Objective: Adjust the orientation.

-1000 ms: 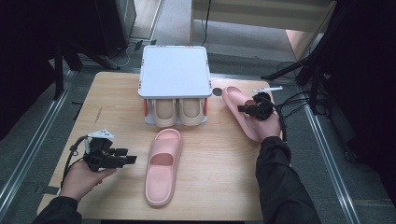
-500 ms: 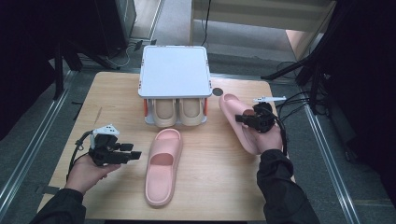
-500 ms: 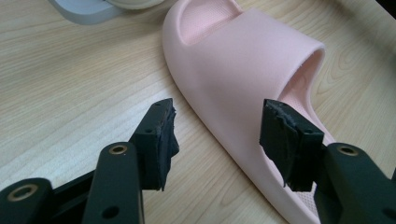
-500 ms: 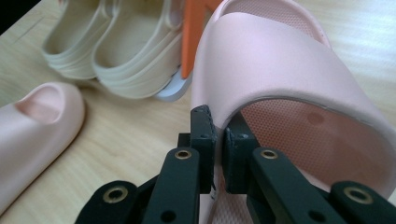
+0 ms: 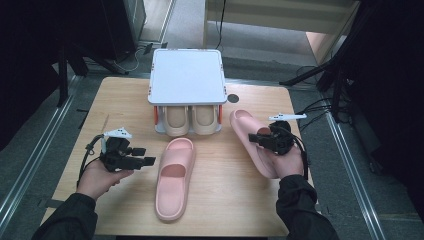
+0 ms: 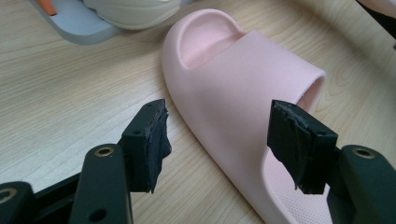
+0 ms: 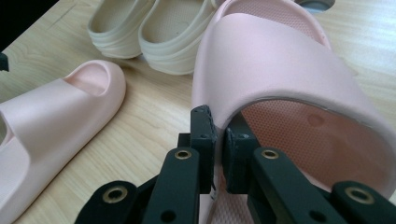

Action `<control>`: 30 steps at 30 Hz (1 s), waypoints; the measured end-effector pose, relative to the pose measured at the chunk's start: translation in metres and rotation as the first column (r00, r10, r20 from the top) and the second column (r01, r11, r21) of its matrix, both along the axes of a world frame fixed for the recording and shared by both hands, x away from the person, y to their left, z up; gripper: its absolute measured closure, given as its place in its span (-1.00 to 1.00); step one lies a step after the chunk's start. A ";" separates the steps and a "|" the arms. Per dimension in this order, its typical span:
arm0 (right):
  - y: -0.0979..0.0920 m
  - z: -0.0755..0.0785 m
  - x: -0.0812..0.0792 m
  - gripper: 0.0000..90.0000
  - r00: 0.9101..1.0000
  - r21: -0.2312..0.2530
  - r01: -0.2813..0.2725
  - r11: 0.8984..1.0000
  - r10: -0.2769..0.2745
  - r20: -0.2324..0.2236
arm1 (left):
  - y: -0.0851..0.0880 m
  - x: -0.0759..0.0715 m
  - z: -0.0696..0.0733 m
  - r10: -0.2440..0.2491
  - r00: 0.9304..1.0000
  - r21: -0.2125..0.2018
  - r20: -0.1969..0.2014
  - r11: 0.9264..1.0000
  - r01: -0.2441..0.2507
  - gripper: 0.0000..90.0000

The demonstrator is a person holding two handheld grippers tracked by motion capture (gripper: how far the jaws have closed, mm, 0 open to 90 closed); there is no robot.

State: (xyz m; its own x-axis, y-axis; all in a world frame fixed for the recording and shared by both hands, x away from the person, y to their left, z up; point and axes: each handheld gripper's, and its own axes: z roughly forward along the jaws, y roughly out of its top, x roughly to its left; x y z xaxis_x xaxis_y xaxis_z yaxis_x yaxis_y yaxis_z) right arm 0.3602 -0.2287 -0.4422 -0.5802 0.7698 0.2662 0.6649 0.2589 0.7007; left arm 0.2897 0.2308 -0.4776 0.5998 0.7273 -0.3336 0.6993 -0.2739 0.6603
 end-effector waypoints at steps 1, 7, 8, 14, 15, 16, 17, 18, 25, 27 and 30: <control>0.001 0.000 -0.001 0.89 1.000 -0.003 -0.001 1.000 0.001 -0.002 | -0.001 0.001 0.000 -0.003 1.000 0.000 0.000 1.000 0.003 -0.16; 0.008 -0.001 -0.013 0.89 1.000 -0.017 -0.014 1.000 0.014 -0.004 | -0.005 0.005 0.001 -0.044 0.998 0.017 0.038 0.999 0.044 -0.06; 0.009 -0.002 -0.016 0.89 1.000 -0.020 -0.019 1.000 0.019 -0.006 | -0.006 0.006 0.001 -0.051 0.997 0.017 0.050 0.999 0.050 -0.01; 0.020 -0.005 -0.034 0.88 0.999 -0.029 -0.044 0.999 0.044 -0.019 | -0.010 0.010 0.001 -0.061 0.996 -0.007 0.066 0.998 0.062 0.13; 0.023 -0.006 -0.036 0.88 0.999 -0.037 -0.050 0.998 0.049 -0.022 | -0.010 0.011 0.001 -0.062 0.996 -0.006 0.068 0.998 0.063 0.15; 0.027 -0.008 -0.038 0.88 0.998 -0.040 -0.054 0.998 0.053 -0.030 | -0.011 0.012 0.001 -0.065 0.995 -0.004 0.071 0.998 0.066 0.16; 0.031 -0.010 -0.041 0.88 0.997 -0.047 -0.063 0.997 0.062 -0.035 | -0.012 0.012 0.002 -0.065 0.996 -0.006 0.067 0.998 0.066 0.17; 0.036 -0.013 -0.043 0.88 0.997 -0.050 -0.070 0.996 0.068 -0.040 | -0.012 0.013 0.002 -0.065 0.996 -0.005 0.067 0.998 0.065 0.18; 0.062 -0.027 -0.055 0.88 0.989 -0.098 -0.133 0.986 0.127 -0.071 | -0.015 0.017 0.013 -0.055 0.995 -0.051 0.078 0.997 0.059 0.53; 0.070 -0.036 -0.057 0.89 0.985 -0.120 -0.158 0.980 0.148 -0.086 | -0.017 0.016 0.016 -0.066 0.993 -0.054 0.093 0.996 0.071 0.55; 0.075 -0.038 -0.058 0.88 0.985 -0.138 -0.164 0.977 0.154 -0.085 | -0.019 0.017 0.014 -0.072 0.994 -0.037 0.082 0.996 0.075 0.55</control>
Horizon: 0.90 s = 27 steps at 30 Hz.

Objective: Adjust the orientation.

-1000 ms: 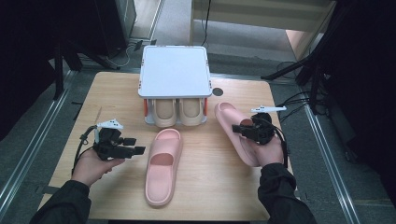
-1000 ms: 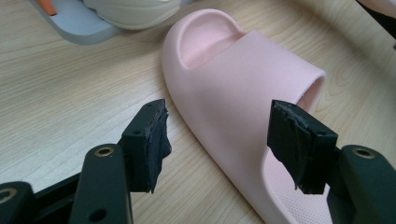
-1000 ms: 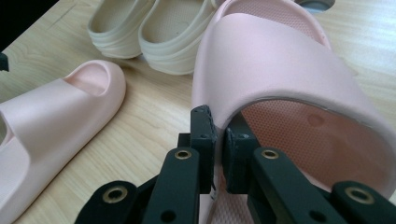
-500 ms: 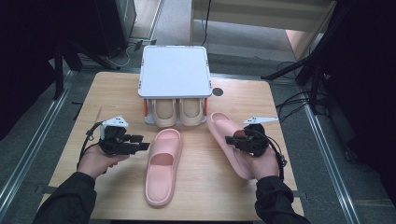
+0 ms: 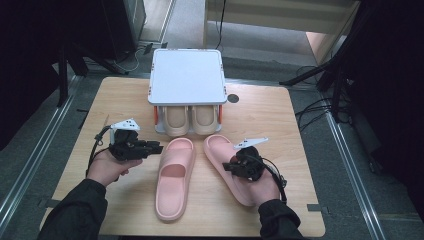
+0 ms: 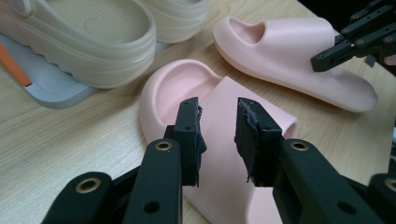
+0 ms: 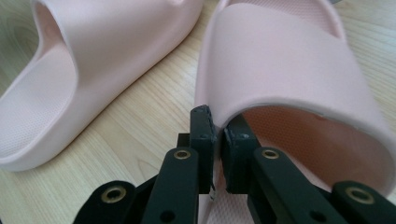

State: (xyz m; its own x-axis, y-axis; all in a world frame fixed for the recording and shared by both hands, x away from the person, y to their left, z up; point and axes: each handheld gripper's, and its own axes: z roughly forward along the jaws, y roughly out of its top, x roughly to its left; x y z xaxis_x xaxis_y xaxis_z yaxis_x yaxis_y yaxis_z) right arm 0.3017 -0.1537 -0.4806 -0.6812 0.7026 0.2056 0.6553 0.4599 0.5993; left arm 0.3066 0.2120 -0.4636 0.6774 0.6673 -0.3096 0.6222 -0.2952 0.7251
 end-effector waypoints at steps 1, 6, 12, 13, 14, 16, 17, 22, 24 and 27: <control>0.002 -0.001 0.000 0.87 1.000 -0.007 -0.002 1.000 0.002 0.000 | 0.000 0.000 -0.001 0.002 1.000 0.008 -0.002 1.000 -0.002 0.55; 0.017 -0.008 -0.003 0.85 1.000 -0.055 -0.029 0.998 0.029 0.002 | 0.000 0.000 -0.004 0.006 1.000 0.019 -0.003 1.000 -0.006 0.51; 0.036 -0.012 -0.007 0.80 0.997 -0.064 -0.073 0.995 0.074 0.016 | -0.003 -0.001 -0.005 -0.002 1.000 0.031 0.000 1.000 0.002 0.52; 0.037 -0.012 -0.008 0.76 0.997 -0.063 -0.075 0.995 0.075 0.011 | -0.003 -0.001 -0.005 -0.002 1.000 0.031 0.000 1.000 0.002 0.53; 0.037 -0.012 -0.007 0.67 0.997 -0.039 -0.080 0.996 0.080 -0.002 | -0.003 -0.001 -0.005 -0.005 1.000 0.034 0.000 0.999 0.005 0.54; 0.036 -0.011 -0.007 0.62 0.997 -0.023 -0.081 0.996 0.081 -0.010 | -0.003 -0.002 -0.005 -0.005 1.000 0.035 0.000 0.999 0.005 0.54; 0.032 -0.006 -0.007 0.56 0.996 0.018 -0.086 0.996 0.086 -0.013 | -0.003 -0.002 -0.005 0.001 1.000 0.035 0.001 0.999 -0.001 0.54; 0.018 0.007 -0.011 0.46 0.996 0.066 -0.081 0.994 0.083 -0.017 | 0.002 -0.002 -0.004 0.014 1.000 0.039 0.003 0.999 -0.014 0.55; 0.009 0.013 -0.015 0.44 0.996 0.093 -0.081 0.992 0.083 -0.020 | 0.003 -0.001 -0.004 0.023 1.000 0.034 0.000 0.999 -0.023 0.56; -0.008 0.020 -0.019 0.49 0.997 0.126 -0.072 0.989 0.074 -0.012 | 0.003 -0.002 -0.005 0.021 1.000 0.050 -0.006 0.999 -0.021 0.56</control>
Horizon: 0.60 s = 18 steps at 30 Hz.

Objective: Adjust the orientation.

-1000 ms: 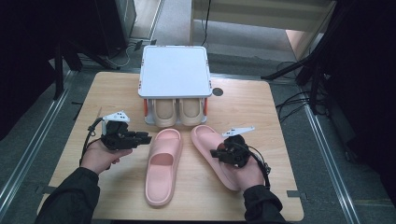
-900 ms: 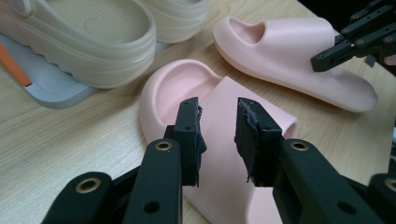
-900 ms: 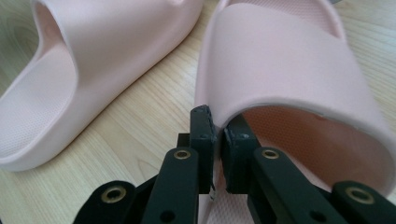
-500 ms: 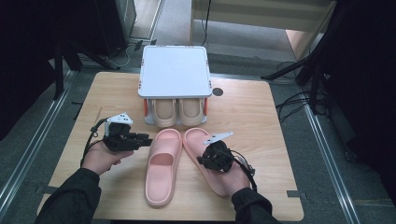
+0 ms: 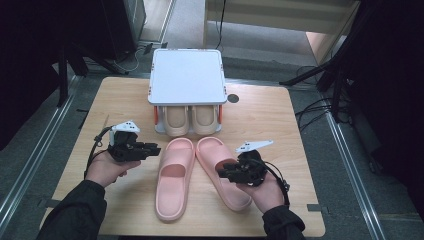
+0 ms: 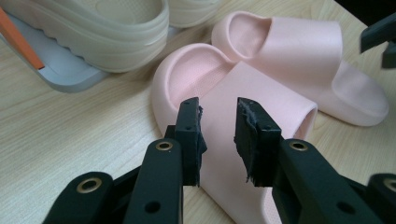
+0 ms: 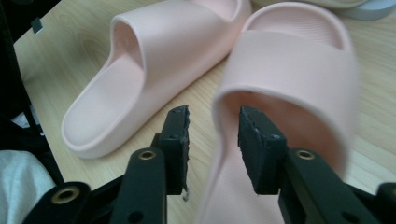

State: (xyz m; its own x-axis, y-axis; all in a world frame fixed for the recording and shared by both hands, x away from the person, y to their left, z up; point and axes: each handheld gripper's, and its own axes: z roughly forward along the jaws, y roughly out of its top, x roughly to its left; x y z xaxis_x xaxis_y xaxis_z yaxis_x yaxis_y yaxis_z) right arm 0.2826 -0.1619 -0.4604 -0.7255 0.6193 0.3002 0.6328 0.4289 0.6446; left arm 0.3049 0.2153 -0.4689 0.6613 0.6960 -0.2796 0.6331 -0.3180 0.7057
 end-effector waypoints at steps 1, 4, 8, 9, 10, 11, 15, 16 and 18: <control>0.000 0.000 0.000 0.49 1.000 0.000 0.000 1.000 0.000 0.000 | 0.000 0.000 0.000 0.000 1.000 0.000 0.000 1.000 0.000 0.57; -0.019 0.004 0.005 0.78 0.999 -0.017 0.020 1.000 -0.020 0.043 | -0.001 0.000 -0.003 -0.001 1.000 0.016 -0.005 1.000 0.001 0.58; -0.037 -0.001 0.022 0.92 0.997 -0.036 0.078 0.996 -0.077 0.013 | -0.001 0.002 -0.007 -0.004 1.000 0.023 -0.013 1.000 0.004 0.62; -0.037 -0.001 0.022 0.92 0.997 -0.036 0.078 0.996 -0.077 0.013 | -0.001 0.002 -0.008 -0.004 1.000 0.024 -0.020 1.000 0.005 0.62; -0.041 -0.006 0.029 0.92 0.995 -0.047 0.097 0.994 -0.097 0.007 | -0.001 0.003 -0.011 -0.005 0.999 0.031 -0.035 1.000 0.006 0.65; -0.041 -0.006 0.029 0.92 0.995 -0.047 0.097 0.994 -0.097 0.007 | -0.001 0.003 -0.011 -0.005 0.999 0.031 -0.035 1.000 0.006 0.66; -0.044 -0.014 0.040 0.91 0.993 -0.074 0.118 0.990 -0.118 0.001 | -0.001 0.005 -0.019 -0.009 0.997 0.048 -0.071 0.999 0.013 0.68; -0.043 -0.017 0.043 0.91 0.993 -0.083 0.119 0.989 -0.119 -0.005 | -0.001 0.005 -0.021 -0.011 0.997 0.055 -0.073 0.998 0.015 0.68; -0.038 -0.024 0.046 0.92 0.995 -0.102 0.098 0.990 -0.101 -0.025 | -0.005 0.005 -0.026 -0.021 0.995 0.074 -0.098 0.997 0.028 0.68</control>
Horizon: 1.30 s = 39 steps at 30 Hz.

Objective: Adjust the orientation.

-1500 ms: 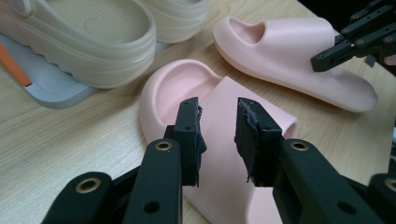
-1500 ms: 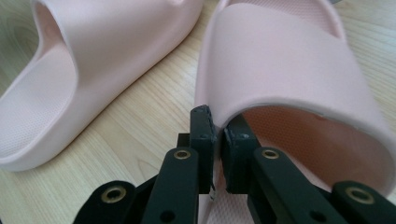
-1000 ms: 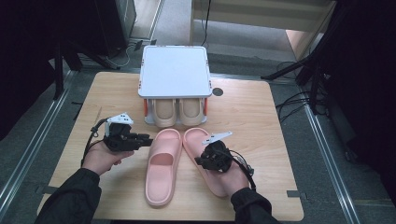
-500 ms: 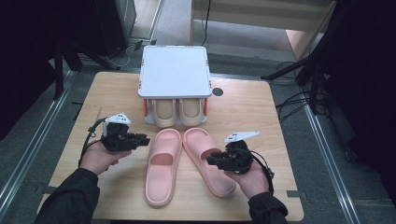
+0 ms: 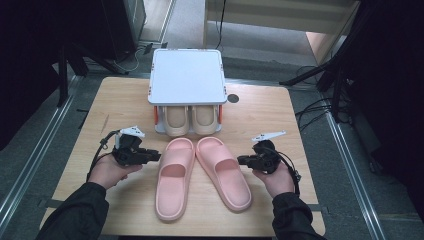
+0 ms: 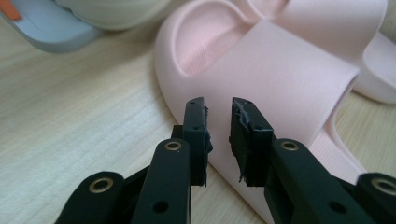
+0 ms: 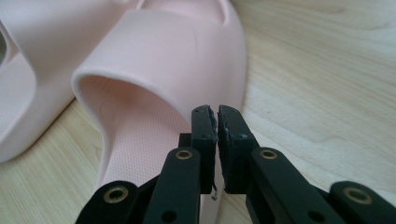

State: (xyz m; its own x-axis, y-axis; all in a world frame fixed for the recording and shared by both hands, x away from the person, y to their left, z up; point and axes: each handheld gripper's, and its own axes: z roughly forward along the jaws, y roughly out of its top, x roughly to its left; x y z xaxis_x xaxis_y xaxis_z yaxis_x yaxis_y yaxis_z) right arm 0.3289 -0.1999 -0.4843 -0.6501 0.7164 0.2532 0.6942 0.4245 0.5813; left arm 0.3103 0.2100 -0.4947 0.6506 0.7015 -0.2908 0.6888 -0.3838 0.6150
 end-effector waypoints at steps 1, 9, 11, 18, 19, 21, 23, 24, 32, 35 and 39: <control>0.000 0.000 0.000 0.92 1.000 0.000 0.000 1.000 0.000 0.000 | 0.000 0.000 0.000 0.000 1.000 0.000 0.000 1.000 0.000 0.67; 0.006 -0.002 0.002 0.90 1.000 0.000 -0.018 1.000 0.018 -0.004 | -0.010 -0.006 -0.003 -0.027 0.999 0.011 -0.018 1.000 0.028 0.68; 0.010 -0.002 0.002 0.89 1.000 -0.006 -0.025 1.000 0.025 -0.007 | -0.012 -0.007 -0.003 -0.033 0.999 0.012 -0.014 0.999 0.033 0.68; 0.021 -0.006 0.001 0.87 0.998 -0.018 -0.056 0.998 0.056 -0.010 | -0.020 -0.011 -0.003 -0.068 0.998 0.006 -0.013 0.998 0.068 0.66; 0.021 -0.006 0.001 0.87 0.998 -0.018 -0.056 0.998 0.056 -0.010 | -0.022 -0.012 -0.003 -0.070 0.997 0.001 -0.017 0.998 0.070 0.66; 0.023 -0.006 0.001 0.87 0.998 -0.014 -0.056 0.998 0.056 -0.006 | -0.025 -0.013 -0.003 -0.073 0.997 0.000 -0.007 0.997 0.073 0.66; 0.024 -0.007 0.002 0.87 0.998 -0.006 -0.055 0.998 0.055 0.002 | -0.024 -0.013 -0.003 -0.072 0.997 -0.002 -0.005 0.997 0.072 0.66; 0.023 -0.007 0.003 0.86 0.999 -0.002 -0.047 0.999 0.047 -0.009 | -0.023 -0.013 -0.004 -0.065 0.998 -0.004 -0.013 0.998 0.065 0.62; 0.021 -0.003 0.004 0.75 0.999 0.023 -0.037 0.999 0.036 0.025 | -0.020 -0.009 0.002 -0.047 0.999 -0.010 -0.019 0.999 0.047 0.27; 0.021 0.003 -0.001 0.67 0.998 0.051 -0.025 0.998 0.022 0.061 | -0.016 -0.008 0.007 -0.036 0.999 -0.032 -0.012 0.999 0.035 0.16; 0.021 0.011 -0.010 0.58 0.996 0.097 -0.019 0.995 0.010 0.094 | -0.010 -0.008 0.011 -0.014 1.000 -0.033 0.002 0.999 0.014 0.06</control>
